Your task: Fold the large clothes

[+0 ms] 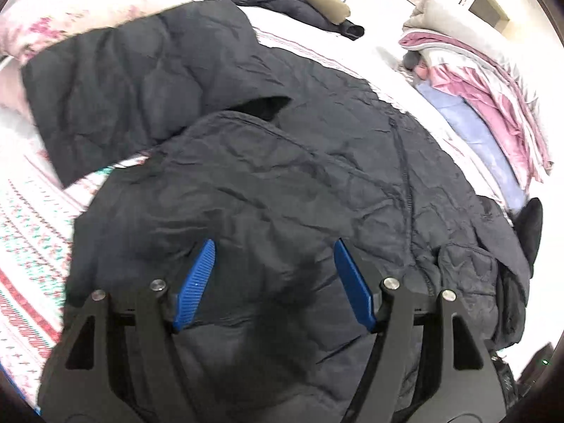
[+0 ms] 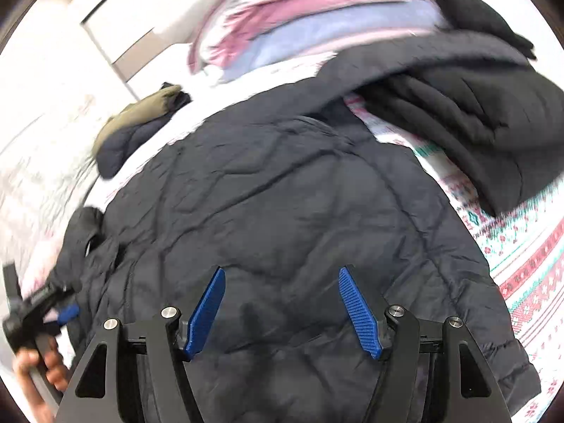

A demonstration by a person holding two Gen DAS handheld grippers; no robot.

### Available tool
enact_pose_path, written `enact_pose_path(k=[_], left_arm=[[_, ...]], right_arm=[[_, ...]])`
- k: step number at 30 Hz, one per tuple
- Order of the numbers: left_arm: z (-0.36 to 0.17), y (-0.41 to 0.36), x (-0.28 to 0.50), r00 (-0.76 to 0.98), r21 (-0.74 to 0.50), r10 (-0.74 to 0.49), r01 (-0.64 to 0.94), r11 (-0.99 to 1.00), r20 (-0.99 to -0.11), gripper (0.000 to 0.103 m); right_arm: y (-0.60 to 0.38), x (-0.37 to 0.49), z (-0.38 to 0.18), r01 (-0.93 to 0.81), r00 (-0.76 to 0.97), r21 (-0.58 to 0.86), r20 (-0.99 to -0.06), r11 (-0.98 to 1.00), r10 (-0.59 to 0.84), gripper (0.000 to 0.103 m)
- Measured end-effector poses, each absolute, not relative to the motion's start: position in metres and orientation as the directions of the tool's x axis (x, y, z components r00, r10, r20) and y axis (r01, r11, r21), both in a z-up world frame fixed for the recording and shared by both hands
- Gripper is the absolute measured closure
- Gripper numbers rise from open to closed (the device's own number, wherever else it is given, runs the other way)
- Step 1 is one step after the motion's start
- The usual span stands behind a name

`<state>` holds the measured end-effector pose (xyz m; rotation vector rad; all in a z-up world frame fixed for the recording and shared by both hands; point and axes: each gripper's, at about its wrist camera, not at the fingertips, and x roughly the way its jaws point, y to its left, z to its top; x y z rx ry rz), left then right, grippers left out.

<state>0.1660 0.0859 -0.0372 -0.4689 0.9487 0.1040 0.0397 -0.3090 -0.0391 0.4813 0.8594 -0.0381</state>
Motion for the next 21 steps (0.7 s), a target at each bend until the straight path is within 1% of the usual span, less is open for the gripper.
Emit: enact_pose_path(k=[2,4,5,6,7,9,11,12,13,15,16,17,18,19,21], left_arm=[[-0.043,0.081,0.174,0.568,-0.322,-0.126,-0.257,0.911,-0.813,0.030],[-0.058,0.078,0.180,0.494,-0.256,-0.097,-0.266,0.929,-0.864,0.030],[-0.067,0.080,0.184,0.455,-0.256,-0.109,-0.277,0.926,-0.884,0.030],[-0.073,0.087,0.185,0.434,-0.291,-0.142,-0.299,0.909,-0.889,0.030],[-0.069,0.093,0.183,0.457,-0.325,-0.154,-0.322,0.889,-0.876,0.030],[-0.050,0.112,0.171,0.538,-0.382,-0.142,-0.367,0.848,-0.831,0.030],[-0.026,0.135,0.156,0.619,-0.396,-0.087,-0.382,0.835,-0.780,0.029],[-0.017,0.150,0.149,0.639,-0.373,-0.034,-0.404,0.836,-0.768,0.027],[-0.012,0.165,0.143,0.645,-0.341,0.032,-0.445,0.828,-0.764,0.026],[-0.009,0.203,0.126,0.632,-0.289,0.206,-0.588,0.755,-0.748,0.025],[-0.011,0.218,0.119,0.622,-0.296,0.244,-0.634,0.714,-0.744,0.025],[-0.016,0.237,0.113,0.618,-0.334,0.249,-0.670,0.663,-0.746,0.024],[-0.022,0.252,0.108,0.622,-0.377,0.216,-0.676,0.633,-0.753,0.025],[-0.034,0.266,0.110,0.628,-0.434,0.149,-0.670,0.602,-0.764,0.025],[-0.047,0.276,0.115,0.623,-0.470,0.093,-0.672,0.573,-0.777,0.025]], right_arm=[[-0.312,0.044,-0.046,0.234,0.639,0.407,-0.749,0.883,0.176,0.035],[-0.307,0.048,-0.048,0.227,0.628,0.404,-0.756,0.886,0.184,0.035],[-0.300,0.051,-0.050,0.218,0.607,0.370,-0.776,0.903,0.172,0.034],[-0.293,0.057,-0.053,0.214,0.586,0.326,-0.797,0.921,0.146,0.033],[-0.280,0.062,-0.058,0.211,0.570,0.268,-0.815,0.940,0.104,0.033],[-0.269,0.070,-0.057,0.205,0.569,0.207,-0.821,0.957,0.055,0.033],[-0.262,0.070,-0.046,0.174,0.605,0.232,-0.792,0.957,0.082,0.033],[-0.260,0.071,-0.043,0.164,0.618,0.250,-0.780,0.954,0.098,0.033],[-0.259,0.072,-0.039,0.157,0.633,0.268,-0.766,0.951,0.111,0.033],[-0.253,0.079,-0.027,0.148,0.645,0.264,-0.756,0.953,0.109,0.033],[-0.249,0.085,-0.022,0.143,0.646,0.250,-0.757,0.958,0.101,0.033],[-0.244,0.090,-0.017,0.136,0.649,0.240,-0.755,0.961,0.097,0.033],[-0.241,0.092,-0.012,0.130,0.652,0.238,-0.752,0.963,0.098,0.033],[-0.236,0.101,-0.003,0.112,0.653,0.240,-0.749,0.964,0.111,0.033],[-0.227,0.110,0.010,0.080,0.657,0.239,-0.743,0.968,0.129,0.032]])
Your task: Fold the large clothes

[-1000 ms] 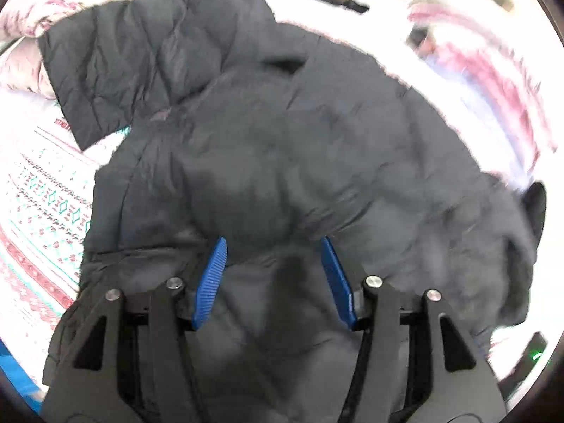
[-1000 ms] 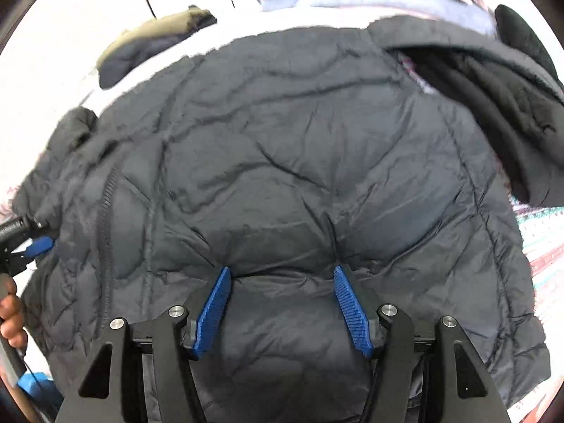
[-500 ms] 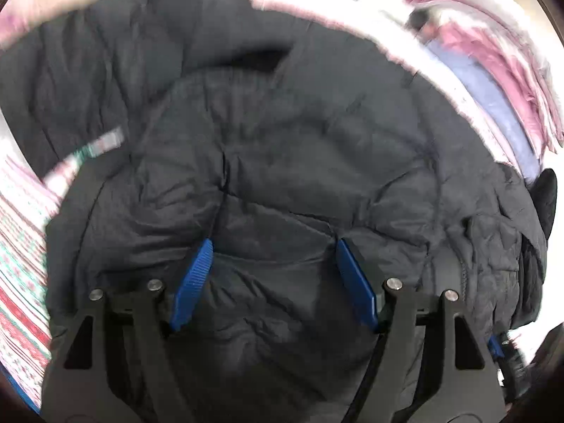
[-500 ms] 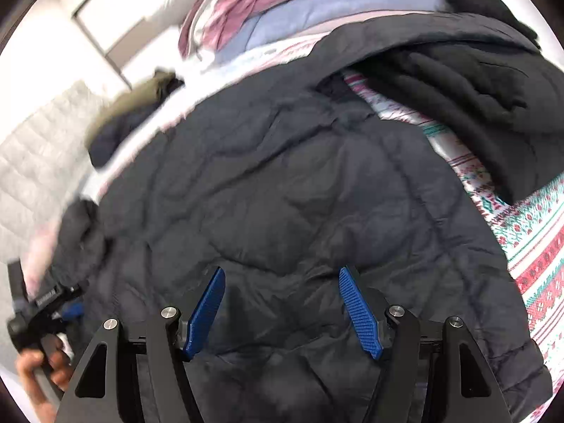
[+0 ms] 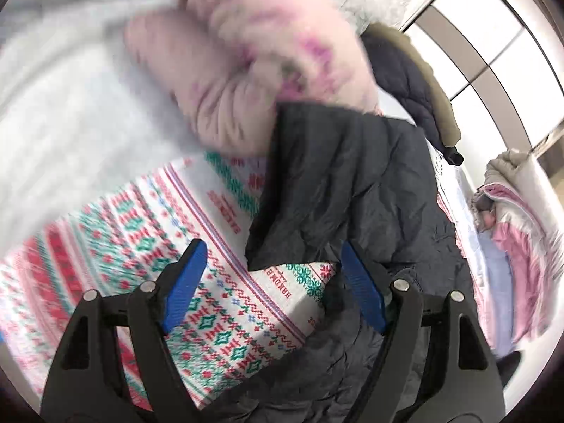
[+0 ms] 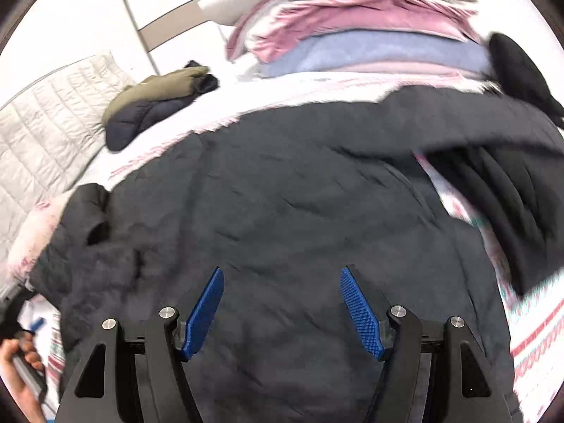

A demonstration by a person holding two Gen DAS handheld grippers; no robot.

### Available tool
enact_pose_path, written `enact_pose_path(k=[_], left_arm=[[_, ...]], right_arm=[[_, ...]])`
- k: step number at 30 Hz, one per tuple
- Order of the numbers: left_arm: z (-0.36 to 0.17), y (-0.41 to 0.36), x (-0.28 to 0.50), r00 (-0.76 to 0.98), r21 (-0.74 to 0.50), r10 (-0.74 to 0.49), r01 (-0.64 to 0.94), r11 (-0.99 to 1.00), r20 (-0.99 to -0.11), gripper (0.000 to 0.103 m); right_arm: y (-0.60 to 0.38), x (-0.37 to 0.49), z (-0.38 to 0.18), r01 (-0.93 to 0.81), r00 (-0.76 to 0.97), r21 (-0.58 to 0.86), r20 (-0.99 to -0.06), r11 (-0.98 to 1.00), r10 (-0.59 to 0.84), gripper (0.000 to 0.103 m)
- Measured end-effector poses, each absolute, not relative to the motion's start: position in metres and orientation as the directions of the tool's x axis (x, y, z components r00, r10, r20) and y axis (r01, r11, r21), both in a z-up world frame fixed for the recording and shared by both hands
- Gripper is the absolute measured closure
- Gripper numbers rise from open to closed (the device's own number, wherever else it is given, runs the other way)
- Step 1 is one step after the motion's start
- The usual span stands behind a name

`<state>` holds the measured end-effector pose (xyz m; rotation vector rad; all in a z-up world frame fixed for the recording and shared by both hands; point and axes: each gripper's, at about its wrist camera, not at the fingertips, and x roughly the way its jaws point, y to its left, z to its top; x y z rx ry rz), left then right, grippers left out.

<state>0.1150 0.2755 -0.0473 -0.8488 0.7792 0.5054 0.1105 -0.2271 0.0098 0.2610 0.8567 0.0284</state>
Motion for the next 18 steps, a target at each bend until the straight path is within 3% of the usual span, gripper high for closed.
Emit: enact_pose_path(k=[5,8,11,12,13,14,15,18], left_arm=[[-0.046,0.262,0.133,0.598,-0.385,0.153,-0.668,0.637,-0.787,0.024],[-0.047,0.254,0.158,0.543,-0.272,0.200,-0.665,0.695,-0.816,0.022],[-0.062,0.265,0.171,0.468,-0.216,0.222,-0.711,0.669,-0.855,0.022],[-0.065,0.270,0.172,0.472,-0.245,0.201,-0.722,0.647,-0.859,0.026],[-0.062,0.270,0.173,0.502,-0.282,0.193,-0.718,0.636,-0.843,0.038],[-0.057,0.271,0.173,0.543,-0.327,0.174,-0.698,0.637,-0.821,0.079],[-0.052,0.270,0.175,0.552,-0.335,0.158,-0.683,0.649,-0.819,0.093],[-0.014,0.258,0.174,0.589,-0.279,0.242,-0.655,0.703,-0.771,0.096]], right_arm=[[-0.187,0.139,0.037,-0.030,0.696,0.177,-0.703,0.984,0.147,0.023],[-0.172,0.129,0.017,-0.093,0.706,0.179,-0.682,0.980,0.191,0.022],[-0.169,0.123,-0.007,-0.101,0.654,0.165,-0.732,0.981,0.191,0.022],[-0.171,0.121,-0.008,-0.105,0.649,0.167,-0.735,0.980,0.195,0.022],[-0.171,0.118,-0.006,-0.113,0.651,0.167,-0.732,0.979,0.200,0.022],[-0.172,0.115,-0.002,-0.125,0.659,0.166,-0.723,0.978,0.207,0.022],[-0.174,0.111,0.002,-0.130,0.671,0.166,-0.711,0.978,0.210,0.022],[-0.184,0.103,0.014,-0.127,0.700,0.203,-0.675,0.971,0.233,0.022]])
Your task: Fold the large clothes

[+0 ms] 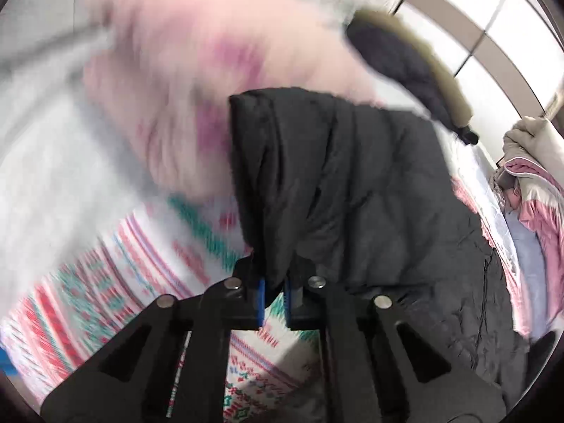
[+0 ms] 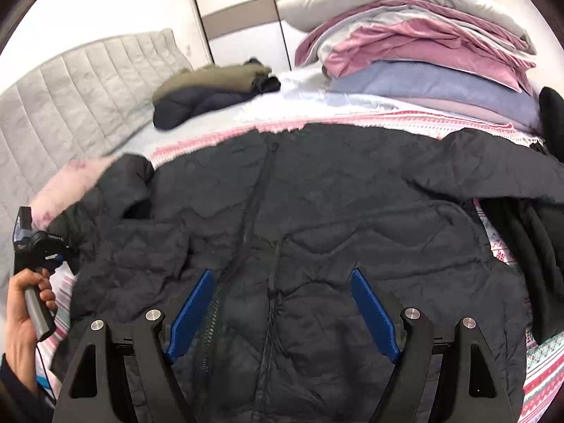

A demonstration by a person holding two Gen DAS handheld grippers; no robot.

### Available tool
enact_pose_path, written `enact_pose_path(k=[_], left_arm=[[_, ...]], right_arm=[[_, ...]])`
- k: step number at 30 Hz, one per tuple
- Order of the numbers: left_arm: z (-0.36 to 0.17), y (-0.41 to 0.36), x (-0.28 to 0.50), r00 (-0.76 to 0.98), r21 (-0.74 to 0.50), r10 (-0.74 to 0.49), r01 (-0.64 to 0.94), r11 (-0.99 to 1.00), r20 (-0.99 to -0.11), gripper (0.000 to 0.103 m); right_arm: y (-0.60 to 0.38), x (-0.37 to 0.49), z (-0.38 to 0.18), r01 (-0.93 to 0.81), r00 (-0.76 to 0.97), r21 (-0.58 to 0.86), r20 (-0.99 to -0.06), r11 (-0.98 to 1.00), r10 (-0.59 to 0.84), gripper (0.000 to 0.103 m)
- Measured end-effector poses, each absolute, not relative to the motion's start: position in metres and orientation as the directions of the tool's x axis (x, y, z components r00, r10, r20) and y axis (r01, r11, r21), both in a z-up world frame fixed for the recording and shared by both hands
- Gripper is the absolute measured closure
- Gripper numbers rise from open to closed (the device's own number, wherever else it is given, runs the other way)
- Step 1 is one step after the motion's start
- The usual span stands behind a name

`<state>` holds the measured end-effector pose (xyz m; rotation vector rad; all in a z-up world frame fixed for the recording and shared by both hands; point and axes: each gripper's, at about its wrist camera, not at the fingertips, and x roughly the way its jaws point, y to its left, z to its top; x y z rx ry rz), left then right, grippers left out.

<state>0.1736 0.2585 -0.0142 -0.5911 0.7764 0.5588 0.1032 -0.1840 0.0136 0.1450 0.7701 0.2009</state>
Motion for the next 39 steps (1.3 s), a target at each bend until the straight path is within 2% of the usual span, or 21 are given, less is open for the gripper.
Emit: enact_pose_path(k=[2,8,11,13,17,19,22,24,27,30,35,39], left_arm=[[0.021,0.247,0.171,0.633,-0.257,0.280,-0.621,0.741,-0.722,0.096],[0.123,0.193,0.182,0.740,-0.180,0.276,-0.470,0.864,-0.613,0.097],[0.157,0.139,0.206,0.788,-0.116,0.218,-0.342,0.932,-0.576,0.097],[0.161,0.095,0.225,0.803,-0.096,0.157,-0.256,0.962,-0.574,0.097],[0.137,0.031,0.263,0.783,-0.059,0.067,-0.132,0.989,-0.618,0.096],[0.112,0.006,0.281,0.741,-0.122,-0.051,-0.042,0.992,-0.669,0.095],[0.082,-0.013,0.293,0.674,-0.212,-0.177,0.031,0.977,-0.717,0.078],[0.071,-0.019,0.293,0.658,-0.227,-0.223,0.080,0.971,-0.719,0.059],[0.073,-0.028,0.280,0.677,-0.197,-0.210,0.098,0.976,-0.706,0.043],[0.062,-0.011,0.275,0.681,-0.185,-0.185,0.074,0.980,-0.709,0.033],[0.023,-0.017,0.299,0.595,-0.069,-0.078,0.038,0.997,-0.800,0.033],[0.001,-0.052,0.330,0.575,0.079,0.045,0.035,0.996,-0.817,0.033]], right_arm=[[-0.191,0.102,0.015,-0.118,0.701,0.231,-0.669,0.966,0.246,0.022],[-0.220,0.111,0.008,-0.045,0.690,0.282,-0.685,0.958,0.234,0.022],[-0.240,0.113,0.006,-0.011,0.688,0.350,-0.677,0.937,0.261,0.022],[-0.250,0.113,0.005,0.008,0.688,0.384,-0.672,0.923,0.274,0.022],[-0.271,0.115,0.004,0.055,0.692,0.407,-0.674,0.912,0.259,0.022],[-0.281,0.116,0.002,0.076,0.691,0.421,-0.676,0.904,0.257,0.022],[-0.294,0.119,-0.004,0.107,0.684,0.445,-0.682,0.889,0.258,0.022],[-0.304,0.122,-0.010,0.135,0.670,0.471,-0.692,0.872,0.270,0.022],[-0.316,0.125,-0.017,0.164,0.651,0.519,-0.696,0.839,0.303,0.021],[-0.321,0.125,-0.019,0.178,0.649,0.539,-0.694,0.823,0.313,0.022],[-0.323,0.125,-0.021,0.191,0.644,0.554,-0.694,0.811,0.322,0.022],[-0.327,0.128,-0.024,0.198,0.639,0.552,-0.700,0.810,0.321,0.022]])
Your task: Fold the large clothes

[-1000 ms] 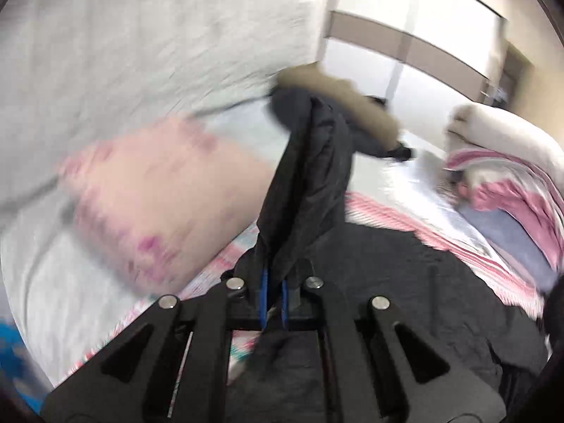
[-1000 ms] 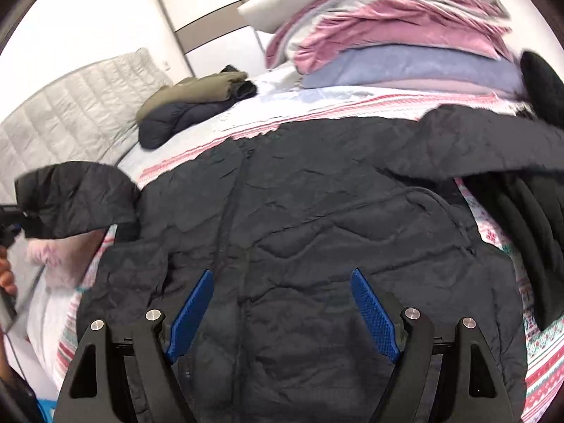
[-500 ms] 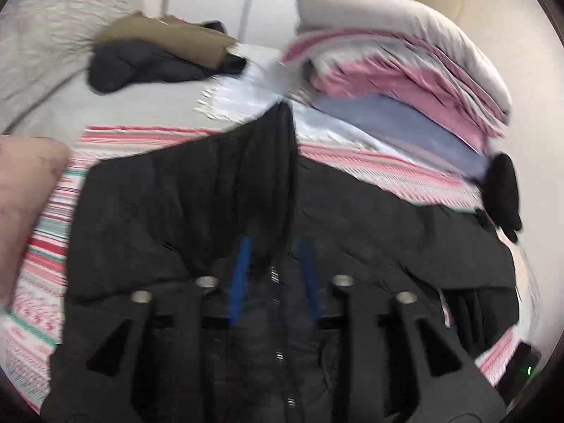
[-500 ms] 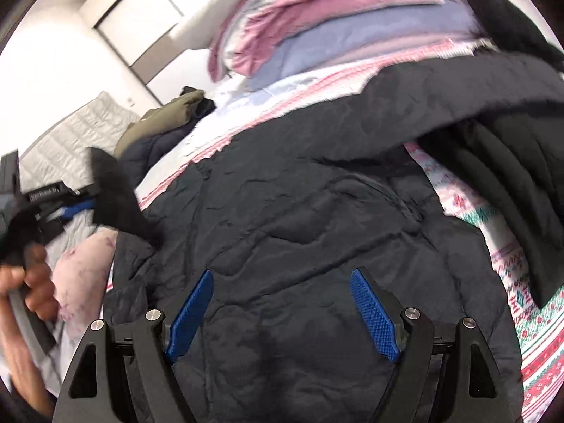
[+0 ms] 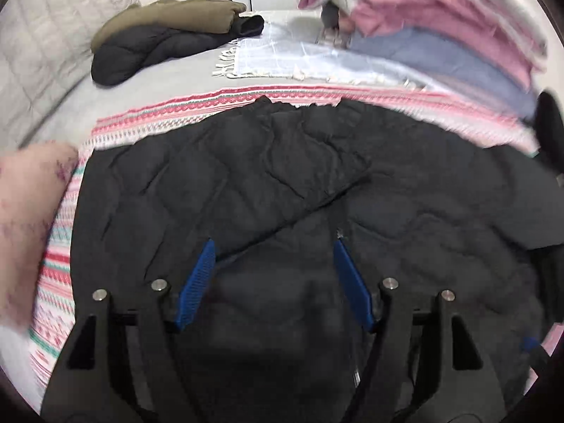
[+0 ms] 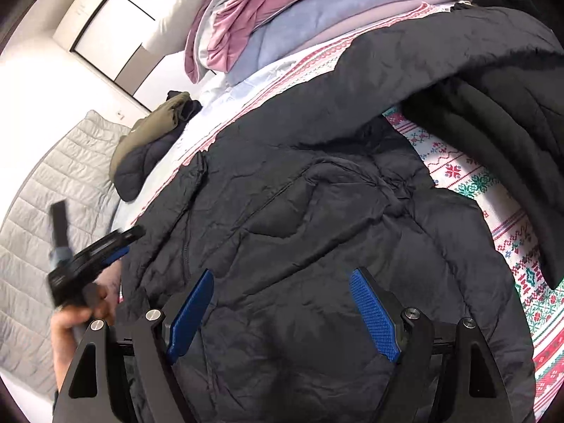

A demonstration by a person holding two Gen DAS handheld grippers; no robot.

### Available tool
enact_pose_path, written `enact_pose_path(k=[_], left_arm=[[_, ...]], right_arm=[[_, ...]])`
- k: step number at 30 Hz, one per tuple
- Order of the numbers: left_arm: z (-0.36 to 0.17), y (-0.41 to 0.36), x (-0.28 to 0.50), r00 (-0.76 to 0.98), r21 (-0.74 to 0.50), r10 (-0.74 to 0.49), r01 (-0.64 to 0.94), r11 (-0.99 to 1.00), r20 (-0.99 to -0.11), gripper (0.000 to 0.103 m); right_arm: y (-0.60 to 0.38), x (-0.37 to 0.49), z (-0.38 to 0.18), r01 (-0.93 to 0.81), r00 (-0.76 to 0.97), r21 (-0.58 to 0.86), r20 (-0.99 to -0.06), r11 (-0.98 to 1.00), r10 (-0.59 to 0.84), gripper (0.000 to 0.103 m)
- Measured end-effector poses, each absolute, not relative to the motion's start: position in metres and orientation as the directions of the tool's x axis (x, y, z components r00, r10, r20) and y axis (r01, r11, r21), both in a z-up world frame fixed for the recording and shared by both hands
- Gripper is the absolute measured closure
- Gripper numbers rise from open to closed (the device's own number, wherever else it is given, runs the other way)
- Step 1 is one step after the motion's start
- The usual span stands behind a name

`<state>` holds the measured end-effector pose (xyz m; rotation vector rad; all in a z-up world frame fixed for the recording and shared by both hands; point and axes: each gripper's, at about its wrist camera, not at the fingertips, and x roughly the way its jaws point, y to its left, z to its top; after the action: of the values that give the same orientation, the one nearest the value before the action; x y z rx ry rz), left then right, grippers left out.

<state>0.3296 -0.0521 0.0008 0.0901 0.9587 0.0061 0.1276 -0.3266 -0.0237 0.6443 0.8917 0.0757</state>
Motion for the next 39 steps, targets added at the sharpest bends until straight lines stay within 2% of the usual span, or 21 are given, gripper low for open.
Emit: enact_pose_path(k=[5,7,11,13,14,20,24,26,28,30,35,38,39], left_arm=[[-0.031,-0.119,0.365,0.576,0.400,0.271,0.108,0.910,-0.771,0.033],[-0.043,-0.135,0.375,0.584,0.473,0.316,0.133,0.871,-0.748,0.033],[-0.055,-0.139,0.395,0.585,0.521,0.377,0.092,0.849,-0.718,0.033],[-0.052,-0.133,0.403,0.595,0.488,0.358,0.067,0.870,-0.719,0.061],[-0.052,-0.128,0.406,0.581,0.463,0.344,0.066,0.884,-0.738,0.101],[-0.007,-0.094,0.386,0.646,0.291,0.198,0.040,0.956,-0.737,0.099],[0.040,-0.067,0.342,0.705,0.107,0.000,0.108,0.988,-0.710,0.099],[0.053,-0.061,0.310,0.703,0.029,-0.129,0.209,0.978,-0.699,0.099],[0.048,-0.065,0.281,0.677,0.009,-0.188,0.277,0.961,-0.712,0.099],[0.031,-0.071,0.272,0.620,0.007,-0.186,0.295,0.956,-0.762,0.098],[-0.041,-0.061,0.304,0.420,-0.155,-0.205,0.150,0.976,-0.884,0.096],[-0.050,-0.056,0.309,0.413,-0.229,-0.244,0.086,0.970,-0.877,0.094],[-0.047,-0.057,0.308,0.414,-0.250,-0.260,0.081,0.965,-0.872,0.090]], right_arm=[[-0.337,0.131,-0.029,0.227,0.631,0.561,-0.708,0.796,0.319,0.022],[-0.340,0.132,-0.030,0.233,0.629,0.565,-0.708,0.792,0.320,0.022],[-0.342,0.131,-0.031,0.231,0.631,0.560,-0.709,0.795,0.316,0.022],[-0.340,0.132,-0.031,0.228,0.627,0.556,-0.712,0.800,0.316,0.022],[-0.339,0.132,-0.032,0.226,0.625,0.555,-0.713,0.800,0.318,0.022],[-0.337,0.133,-0.035,0.227,0.619,0.570,-0.710,0.790,0.334,0.021],[-0.340,0.132,-0.035,0.226,0.622,0.581,-0.704,0.782,0.343,0.022],[-0.342,0.132,-0.035,0.227,0.624,0.589,-0.700,0.775,0.349,0.022],[-0.344,0.133,-0.035,0.229,0.625,0.595,-0.696,0.770,0.352,0.022],[-0.345,0.133,-0.035,0.234,0.627,0.601,-0.694,0.764,0.355,0.022],[-0.340,0.134,-0.036,0.232,0.623,0.583,-0.704,0.778,0.341,0.022],[-0.339,0.135,-0.037,0.232,0.617,0.575,-0.710,0.785,0.338,0.022],[-0.338,0.136,-0.037,0.232,0.617,0.575,-0.710,0.785,0.338,0.022]])
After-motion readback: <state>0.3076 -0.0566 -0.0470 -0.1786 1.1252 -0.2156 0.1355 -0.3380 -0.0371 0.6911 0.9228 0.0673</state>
